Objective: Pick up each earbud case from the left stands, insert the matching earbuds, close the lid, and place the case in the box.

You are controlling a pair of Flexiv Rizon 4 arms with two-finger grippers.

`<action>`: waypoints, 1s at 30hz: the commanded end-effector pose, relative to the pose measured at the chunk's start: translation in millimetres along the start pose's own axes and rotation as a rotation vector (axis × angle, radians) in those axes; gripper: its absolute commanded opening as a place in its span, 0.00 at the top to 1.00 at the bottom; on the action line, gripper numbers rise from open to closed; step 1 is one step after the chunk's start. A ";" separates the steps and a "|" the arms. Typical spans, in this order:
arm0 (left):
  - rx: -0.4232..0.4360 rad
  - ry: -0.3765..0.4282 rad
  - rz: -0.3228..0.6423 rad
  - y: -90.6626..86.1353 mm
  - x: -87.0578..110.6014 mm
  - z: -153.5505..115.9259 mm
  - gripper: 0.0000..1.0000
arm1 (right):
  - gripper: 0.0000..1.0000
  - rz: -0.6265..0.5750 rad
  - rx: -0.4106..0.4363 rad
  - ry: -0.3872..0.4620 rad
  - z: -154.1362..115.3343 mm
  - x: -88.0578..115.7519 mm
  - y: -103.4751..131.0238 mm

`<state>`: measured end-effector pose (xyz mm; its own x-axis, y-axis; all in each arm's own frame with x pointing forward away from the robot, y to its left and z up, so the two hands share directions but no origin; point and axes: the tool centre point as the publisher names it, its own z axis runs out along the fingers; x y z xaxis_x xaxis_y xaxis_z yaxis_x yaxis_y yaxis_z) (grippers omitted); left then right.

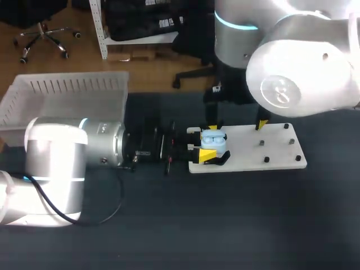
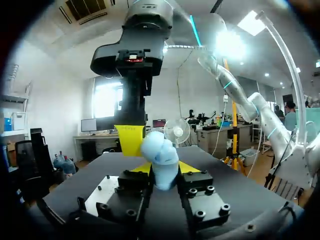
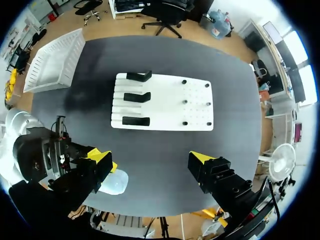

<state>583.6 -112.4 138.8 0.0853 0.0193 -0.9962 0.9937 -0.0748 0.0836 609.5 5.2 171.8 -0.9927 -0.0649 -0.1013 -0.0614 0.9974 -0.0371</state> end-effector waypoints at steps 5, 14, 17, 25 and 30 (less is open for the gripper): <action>-0.011 -0.003 0.005 -2.3 0.5 0.6 1.00 | 0.00 0.004 0.008 0.013 -2.8 12.1 -2.0; -0.011 -0.003 0.005 -2.3 0.5 0.6 1.00 | 0.00 0.115 -0.003 -0.210 -37.2 2.6 -30.8; -0.040 0.042 -0.008 -2.4 5.9 -17.7 1.00 | 0.00 0.165 -0.062 -0.246 -50.1 1.2 -49.2; -0.313 0.207 -0.035 21.9 15.8 -118.6 1.00 | 0.00 0.180 -0.080 -0.256 -52.5 1.5 -54.8; -0.575 0.284 -0.030 47.2 13.1 -198.3 1.00 | 0.00 0.180 -0.080 -0.256 -52.5 1.5 -54.8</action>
<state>655.9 19.1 114.4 0.0212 0.2381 -0.9710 0.9744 0.2127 0.0734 609.2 -45.9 227.7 -0.9462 0.1129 -0.3034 0.0939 0.9926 0.0766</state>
